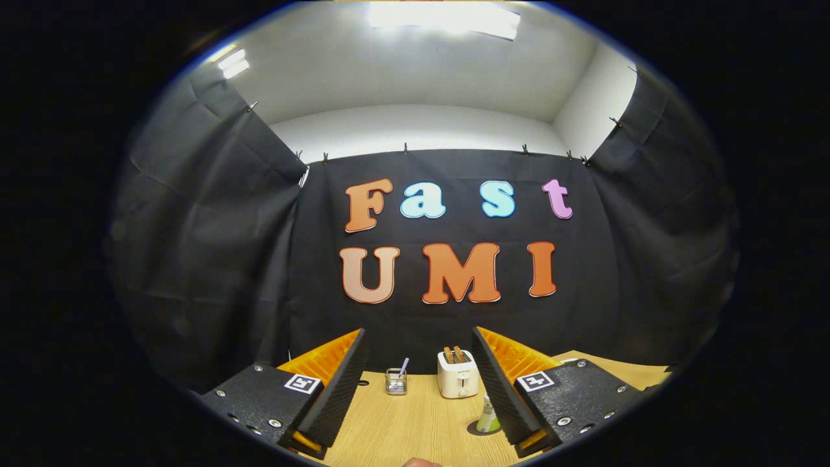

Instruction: Take the bottle from table, then pour the juice into the cup, finally place the bottle on the coaster

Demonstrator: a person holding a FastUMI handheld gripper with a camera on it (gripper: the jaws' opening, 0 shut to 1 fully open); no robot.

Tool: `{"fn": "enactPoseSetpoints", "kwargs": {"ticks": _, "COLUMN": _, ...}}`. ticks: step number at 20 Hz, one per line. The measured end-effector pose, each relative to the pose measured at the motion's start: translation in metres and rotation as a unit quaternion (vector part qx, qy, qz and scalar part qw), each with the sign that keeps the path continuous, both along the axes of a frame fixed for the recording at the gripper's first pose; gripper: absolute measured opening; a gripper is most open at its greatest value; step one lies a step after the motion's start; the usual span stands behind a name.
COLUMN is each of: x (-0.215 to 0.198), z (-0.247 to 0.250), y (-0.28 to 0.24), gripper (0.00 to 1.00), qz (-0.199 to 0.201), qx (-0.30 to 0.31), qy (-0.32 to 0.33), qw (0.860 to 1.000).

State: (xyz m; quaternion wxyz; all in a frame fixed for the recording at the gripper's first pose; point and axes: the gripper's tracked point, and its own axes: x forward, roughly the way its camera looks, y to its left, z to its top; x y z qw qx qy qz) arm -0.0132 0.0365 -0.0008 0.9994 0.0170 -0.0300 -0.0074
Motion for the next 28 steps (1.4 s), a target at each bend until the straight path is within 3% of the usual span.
{"fn": "enactPoseSetpoints", "kwargs": {"ticks": 28, "x": 0.0053, "z": 0.0046, "y": 0.0033, "gripper": 0.94, "qz": 0.036, "qx": -0.007, "qy": -0.034, "qw": 0.999}}
